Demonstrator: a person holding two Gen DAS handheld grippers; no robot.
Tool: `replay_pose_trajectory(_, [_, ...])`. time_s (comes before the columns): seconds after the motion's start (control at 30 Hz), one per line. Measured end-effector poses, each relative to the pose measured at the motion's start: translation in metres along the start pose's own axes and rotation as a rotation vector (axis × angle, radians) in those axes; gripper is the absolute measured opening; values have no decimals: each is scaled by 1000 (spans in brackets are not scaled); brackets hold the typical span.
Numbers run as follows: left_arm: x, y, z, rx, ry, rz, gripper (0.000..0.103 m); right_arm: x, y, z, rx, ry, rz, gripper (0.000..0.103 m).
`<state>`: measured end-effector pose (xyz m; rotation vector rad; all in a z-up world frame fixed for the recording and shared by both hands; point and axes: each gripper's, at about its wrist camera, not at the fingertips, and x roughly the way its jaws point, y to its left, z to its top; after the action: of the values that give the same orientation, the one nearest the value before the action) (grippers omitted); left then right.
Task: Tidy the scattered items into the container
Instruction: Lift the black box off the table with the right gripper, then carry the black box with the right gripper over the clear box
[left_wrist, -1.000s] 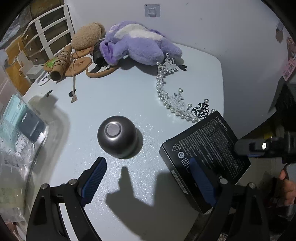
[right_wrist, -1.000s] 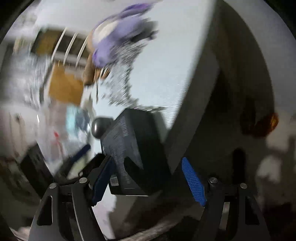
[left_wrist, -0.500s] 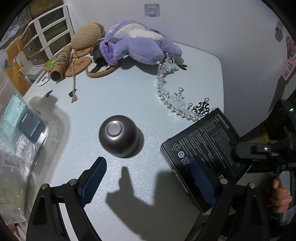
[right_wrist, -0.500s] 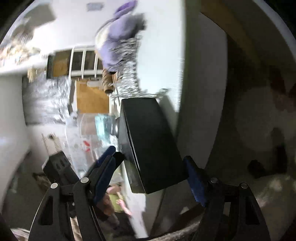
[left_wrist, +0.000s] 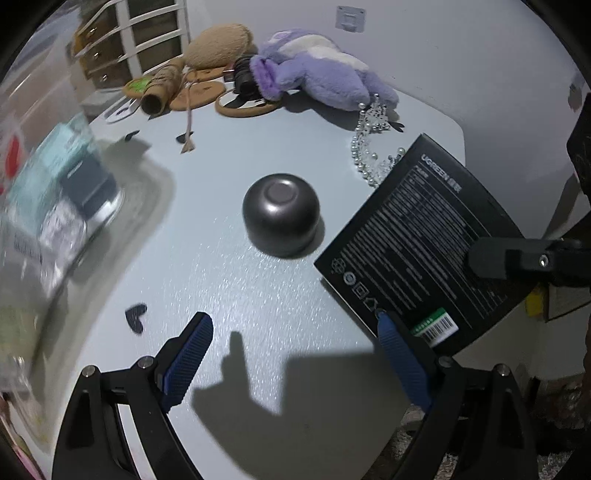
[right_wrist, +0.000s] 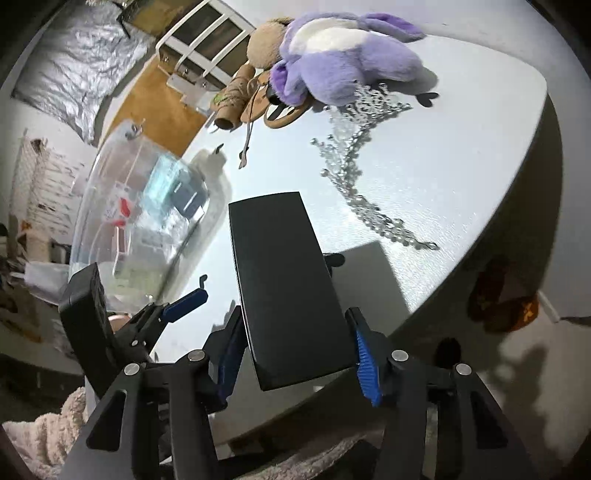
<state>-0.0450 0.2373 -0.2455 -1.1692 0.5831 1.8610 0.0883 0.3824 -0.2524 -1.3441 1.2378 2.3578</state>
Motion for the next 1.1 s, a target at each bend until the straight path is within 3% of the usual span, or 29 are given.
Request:
replay_pose_trajectory(0.27, [-33, 27, -16, -127, -73, -22, 91, -8, 8, 8, 29, 57, 44, 47])
replay_pose_trajectory(0.43, [-81, 49, -19, -234, -166, -91, 91, -24, 29, 16, 82, 60, 187, 47])
replay_pose_trajectory(0.57, [-128, 67, -26, -278, -275, -102, 91, -34, 54, 30, 105, 39, 288, 47])
replay_pose_trajectory(0.77, [-176, 106, -46, -370, -382, -16, 91, -58, 118, 72, 28, -5, 449, 47])
replay_pose_trajectory(0.9, [-193, 131, -63, -450, -414, 57, 91, -69, 185, 114, -92, -12, 564, 47])
replay_pose_trajectory(1.0, [-200, 147, -75, -512, -423, 110, 91, -64, 238, 149, -206, 2, 589, 47])
replay_pose_trajectory(1.1, [-208, 164, -88, -573, -432, 164, 91, -58, 288, 180, -361, -7, 539, 47])
